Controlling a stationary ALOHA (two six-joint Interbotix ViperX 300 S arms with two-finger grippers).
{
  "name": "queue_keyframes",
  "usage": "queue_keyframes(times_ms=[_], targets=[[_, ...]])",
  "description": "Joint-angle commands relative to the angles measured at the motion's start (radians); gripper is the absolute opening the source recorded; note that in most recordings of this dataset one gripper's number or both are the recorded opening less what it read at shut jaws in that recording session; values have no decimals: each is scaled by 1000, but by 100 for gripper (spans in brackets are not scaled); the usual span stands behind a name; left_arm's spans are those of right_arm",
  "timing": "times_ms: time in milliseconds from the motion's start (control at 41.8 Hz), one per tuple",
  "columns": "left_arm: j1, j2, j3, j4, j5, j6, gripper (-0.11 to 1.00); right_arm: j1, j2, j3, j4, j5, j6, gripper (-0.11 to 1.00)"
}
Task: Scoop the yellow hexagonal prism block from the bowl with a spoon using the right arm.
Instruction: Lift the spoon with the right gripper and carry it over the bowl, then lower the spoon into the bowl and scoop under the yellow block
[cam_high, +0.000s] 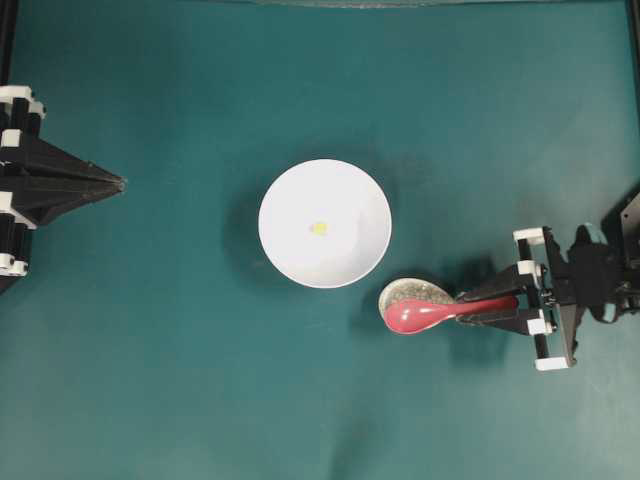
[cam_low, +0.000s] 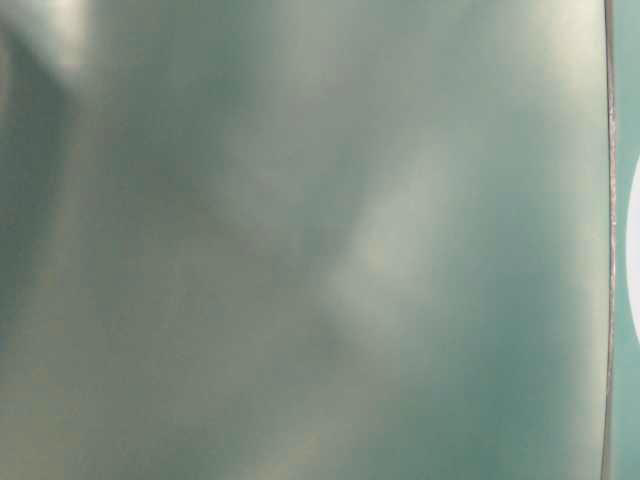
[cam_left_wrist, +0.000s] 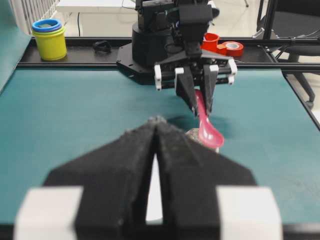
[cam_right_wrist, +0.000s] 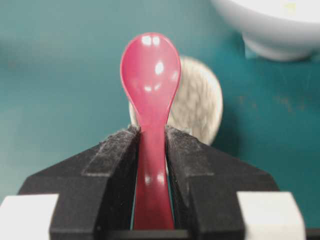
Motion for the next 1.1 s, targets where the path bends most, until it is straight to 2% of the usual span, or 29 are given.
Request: queue_keyframes(times_ms=[0, 143, 263, 550, 765, 1076], targets=[[2, 5, -17, 8, -5, 2, 0, -20, -89, -8, 3, 23, -9, 23], [2, 3, -17, 9, -5, -2, 0, -71, -207, -20, 3, 124, -43, 23], [2, 3, -18, 9, -5, 0, 0, -137, -308, -60, 3, 278, -83, 23], [2, 3, -17, 9, -5, 0, 0, -333, -491, -258, 0, 805, -178, 23], [2, 2, -17, 9, -5, 0, 0, -466, -486, -408, -2, 1106, -192, 23], [2, 2, -18, 9, -5, 0, 0, -595, -414, -577, -2, 1405, -187, 23]])
